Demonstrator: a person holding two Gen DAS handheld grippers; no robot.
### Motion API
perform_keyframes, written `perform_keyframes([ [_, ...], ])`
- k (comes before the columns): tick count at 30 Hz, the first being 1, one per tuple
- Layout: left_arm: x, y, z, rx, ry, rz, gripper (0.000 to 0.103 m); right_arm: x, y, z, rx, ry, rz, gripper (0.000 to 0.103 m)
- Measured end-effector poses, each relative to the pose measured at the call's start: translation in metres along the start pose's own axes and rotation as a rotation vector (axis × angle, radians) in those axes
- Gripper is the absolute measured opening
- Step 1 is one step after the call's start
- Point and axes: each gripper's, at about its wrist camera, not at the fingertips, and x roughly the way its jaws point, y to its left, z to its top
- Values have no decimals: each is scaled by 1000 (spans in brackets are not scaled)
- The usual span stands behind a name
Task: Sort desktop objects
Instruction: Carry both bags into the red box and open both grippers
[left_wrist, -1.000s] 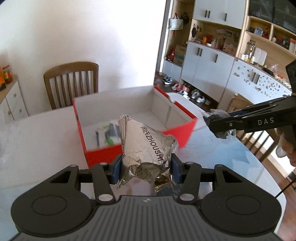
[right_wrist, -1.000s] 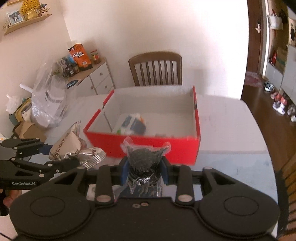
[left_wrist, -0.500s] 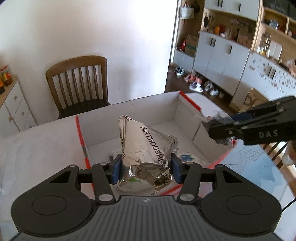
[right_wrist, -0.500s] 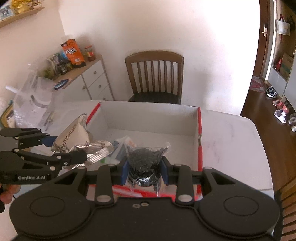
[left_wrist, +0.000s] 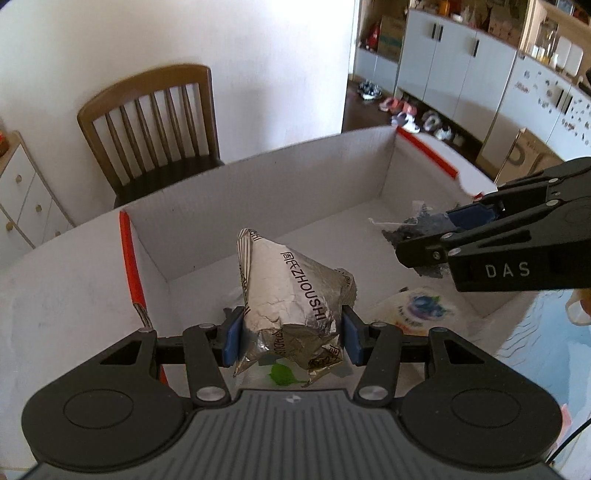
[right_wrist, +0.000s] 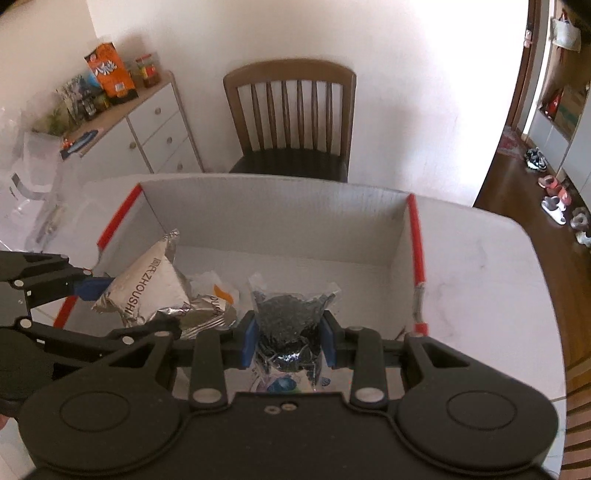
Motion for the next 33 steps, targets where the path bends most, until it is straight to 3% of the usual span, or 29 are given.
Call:
perform_keyframes([
  [13, 18, -3, -4, 34, 41, -8, 54, 28, 9, -12, -50, 99, 1, 34],
  [18, 15, -6, -3, 45, 29, 1, 57, 20, 8, -11, -52, 94, 8, 39],
  [26, -2, -8, -4, 44, -12, 14, 74, -2, 5, -14, -47, 63, 32, 48],
  [33, -35, -11, -5, 38, -80, -16, 74, -43, -2, -22, -66, 12, 77, 52],
])
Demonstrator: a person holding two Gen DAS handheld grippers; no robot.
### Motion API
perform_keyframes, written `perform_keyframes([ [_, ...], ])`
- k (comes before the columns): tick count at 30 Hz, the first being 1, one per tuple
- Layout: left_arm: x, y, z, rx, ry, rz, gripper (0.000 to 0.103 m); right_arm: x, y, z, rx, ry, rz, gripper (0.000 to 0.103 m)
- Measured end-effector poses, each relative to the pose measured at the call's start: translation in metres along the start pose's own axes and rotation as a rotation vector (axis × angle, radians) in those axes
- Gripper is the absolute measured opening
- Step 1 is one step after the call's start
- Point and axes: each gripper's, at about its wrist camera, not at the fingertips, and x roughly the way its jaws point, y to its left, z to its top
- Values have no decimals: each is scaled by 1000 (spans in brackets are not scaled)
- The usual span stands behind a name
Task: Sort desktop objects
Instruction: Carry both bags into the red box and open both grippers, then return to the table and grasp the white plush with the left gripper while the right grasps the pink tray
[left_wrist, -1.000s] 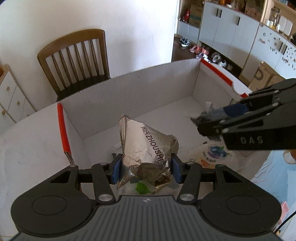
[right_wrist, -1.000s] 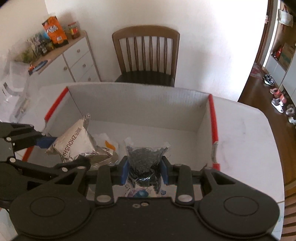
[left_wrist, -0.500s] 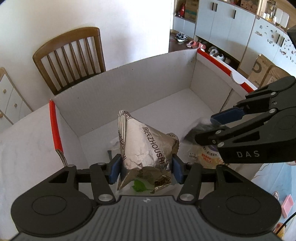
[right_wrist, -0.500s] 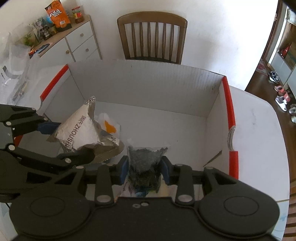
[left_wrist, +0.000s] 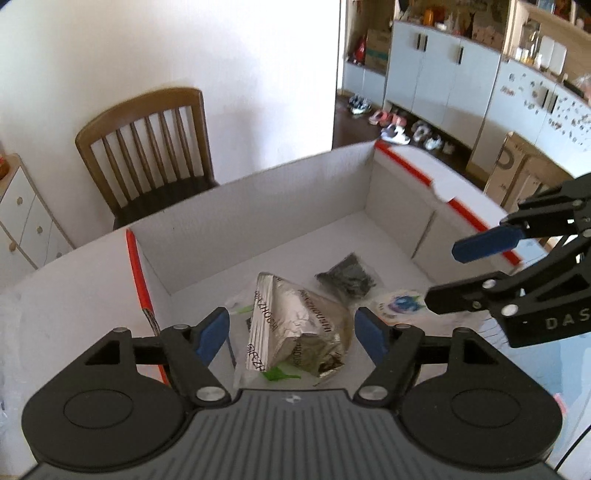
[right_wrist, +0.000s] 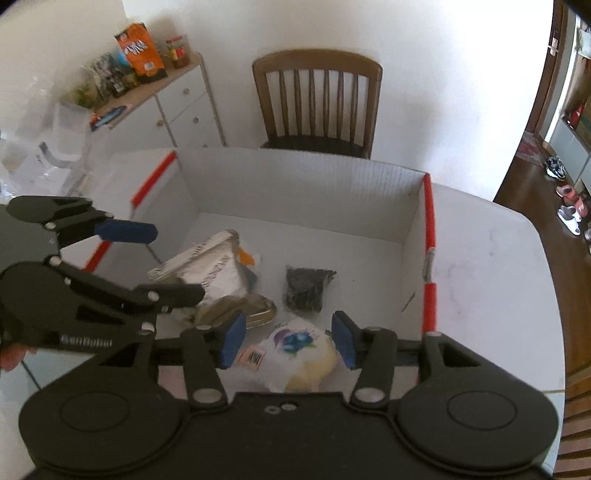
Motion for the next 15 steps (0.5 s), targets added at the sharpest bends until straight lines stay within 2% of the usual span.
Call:
perform_keyframes([
  [6, -33, -7, -6, -17, -62, -24, 74, -37, 1, -13, 10, -44, 32, 52],
  [15, -75, -21, -25, -26, -107, -61, 74, -74, -2, -35, 39, -84, 44, 52],
])
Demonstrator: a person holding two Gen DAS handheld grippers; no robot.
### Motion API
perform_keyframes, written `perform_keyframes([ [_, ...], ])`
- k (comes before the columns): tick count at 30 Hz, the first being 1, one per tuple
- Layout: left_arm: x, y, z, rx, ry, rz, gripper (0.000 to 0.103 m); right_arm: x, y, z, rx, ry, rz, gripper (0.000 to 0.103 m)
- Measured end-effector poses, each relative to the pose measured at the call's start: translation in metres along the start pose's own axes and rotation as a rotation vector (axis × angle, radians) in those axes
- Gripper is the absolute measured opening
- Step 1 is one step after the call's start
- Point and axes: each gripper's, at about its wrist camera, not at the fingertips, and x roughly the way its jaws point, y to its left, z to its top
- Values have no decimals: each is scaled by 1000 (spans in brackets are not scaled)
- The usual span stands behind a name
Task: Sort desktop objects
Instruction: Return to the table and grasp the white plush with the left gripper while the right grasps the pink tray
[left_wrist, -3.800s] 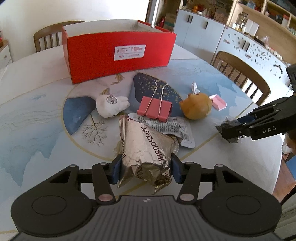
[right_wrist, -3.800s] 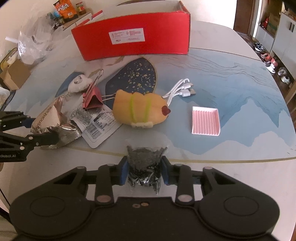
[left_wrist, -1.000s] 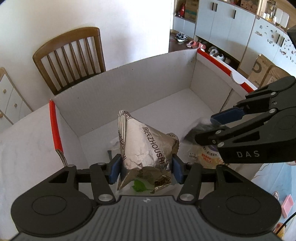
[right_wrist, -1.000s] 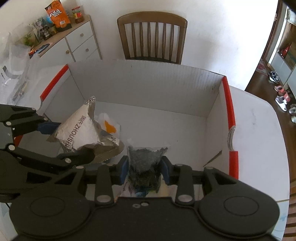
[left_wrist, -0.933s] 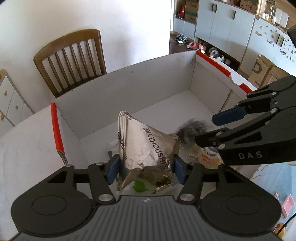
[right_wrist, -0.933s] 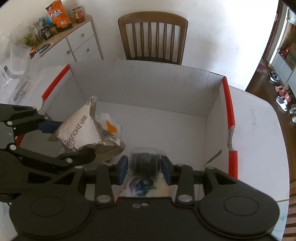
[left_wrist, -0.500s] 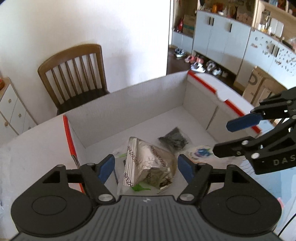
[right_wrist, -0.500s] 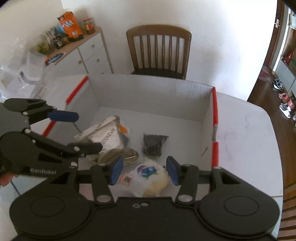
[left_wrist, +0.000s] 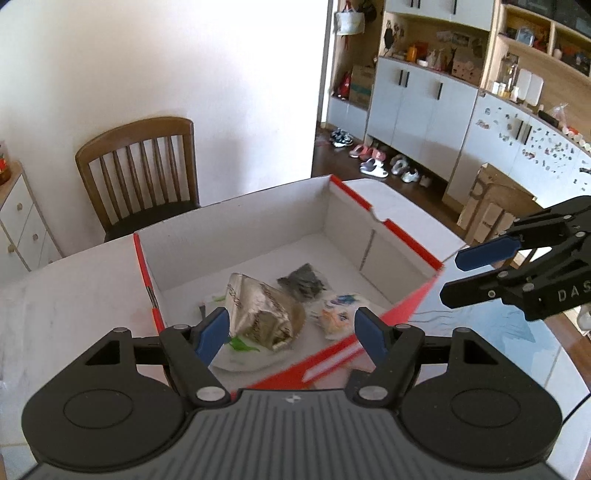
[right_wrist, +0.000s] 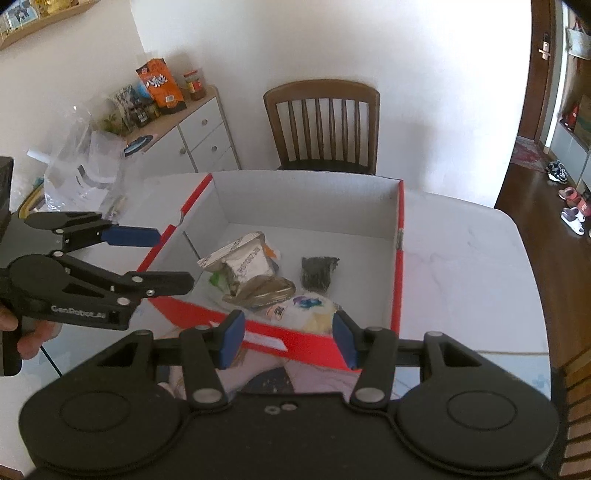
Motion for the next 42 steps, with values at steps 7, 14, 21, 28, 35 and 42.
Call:
perform_keyframes([
  [7, -29, -13, -21, -4, -26, -34, 74, -26, 1, -25, 19, -23, -3, 54],
  [14, -47, -23, -47, -13, -31, -53, 74, -46, 8, -57, 23, -37, -15, 58],
  [21, -52, -27, -82, -38, -7, -37, 79, -57, 8, -91, 52, -40, -57, 64],
  [28, -48, -23, -112, -91, 23, -10, 85, -54, -5, -130, 109, -26, -125, 71],
  [35, -36, -15, -138, -124, 50, 38, 99, -35, -19, -169, 160, 27, -179, 73],
  [42, -14, -10, -157, -119, 91, 72, 100, -19, -25, -196, 189, 64, -221, 73],
])
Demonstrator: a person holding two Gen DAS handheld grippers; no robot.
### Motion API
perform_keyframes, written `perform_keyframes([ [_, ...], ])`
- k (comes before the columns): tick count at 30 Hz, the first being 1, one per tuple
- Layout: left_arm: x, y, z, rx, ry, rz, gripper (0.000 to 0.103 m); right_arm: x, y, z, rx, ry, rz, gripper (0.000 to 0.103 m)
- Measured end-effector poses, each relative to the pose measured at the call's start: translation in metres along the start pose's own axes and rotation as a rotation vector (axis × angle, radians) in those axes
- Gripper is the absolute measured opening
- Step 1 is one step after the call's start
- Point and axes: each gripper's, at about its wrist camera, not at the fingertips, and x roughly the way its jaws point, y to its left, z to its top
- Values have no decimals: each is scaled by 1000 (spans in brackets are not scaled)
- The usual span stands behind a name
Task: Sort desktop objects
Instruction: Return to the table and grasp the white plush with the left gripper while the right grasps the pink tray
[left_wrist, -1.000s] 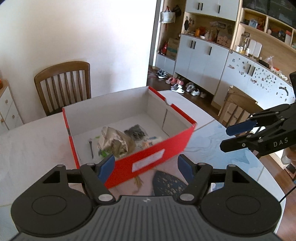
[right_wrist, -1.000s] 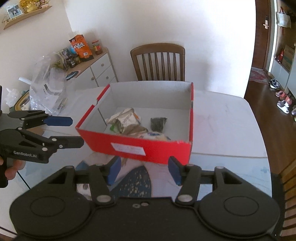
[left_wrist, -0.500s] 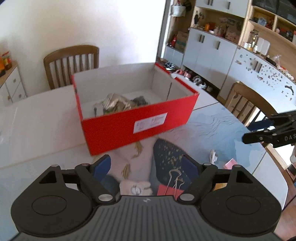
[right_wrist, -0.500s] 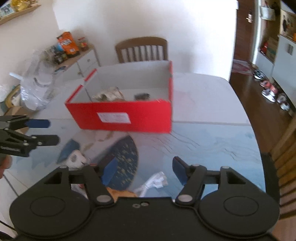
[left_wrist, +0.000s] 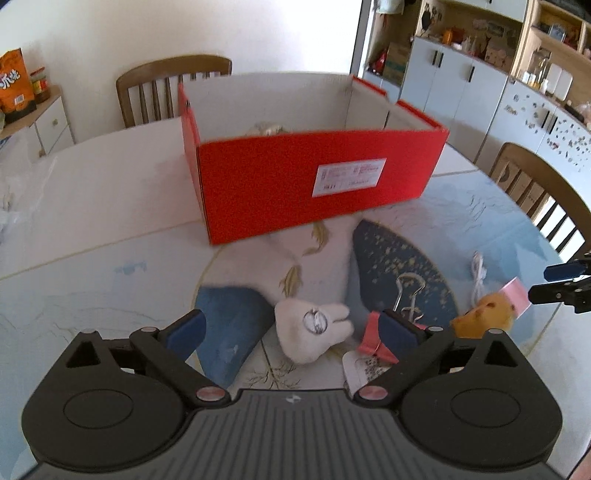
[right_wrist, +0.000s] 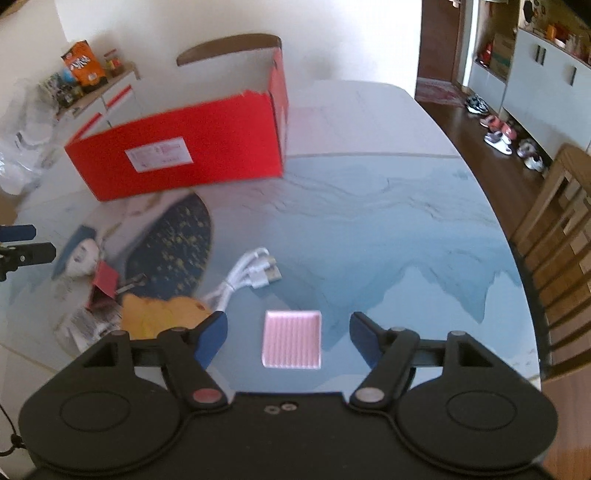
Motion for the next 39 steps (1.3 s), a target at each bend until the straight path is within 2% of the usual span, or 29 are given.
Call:
perform_keyframes([
  [19, 39, -12, -11, 80, 26, 35, 100, 29, 5, -10, -13, 35, -44, 70],
  [25, 41, -14, -11, 83, 13, 43, 98, 31, 10, -9, -45, 33, -60, 64],
  [27, 41, -14, -12, 84, 10, 40, 91, 31, 10, -8, -48, 31, -66, 63],
  [29, 42, -15, -12, 82, 17, 45, 74, 31, 10, -9, -45, 28, -72, 61],
  [32, 44, -17, -14, 89, 28, 49, 59, 30, 10, -10, -53, 26, -85, 57],
  [39, 42, -19, -14, 88, 28, 46, 53, 29, 11, -10, -55, 14, -91, 41],
])
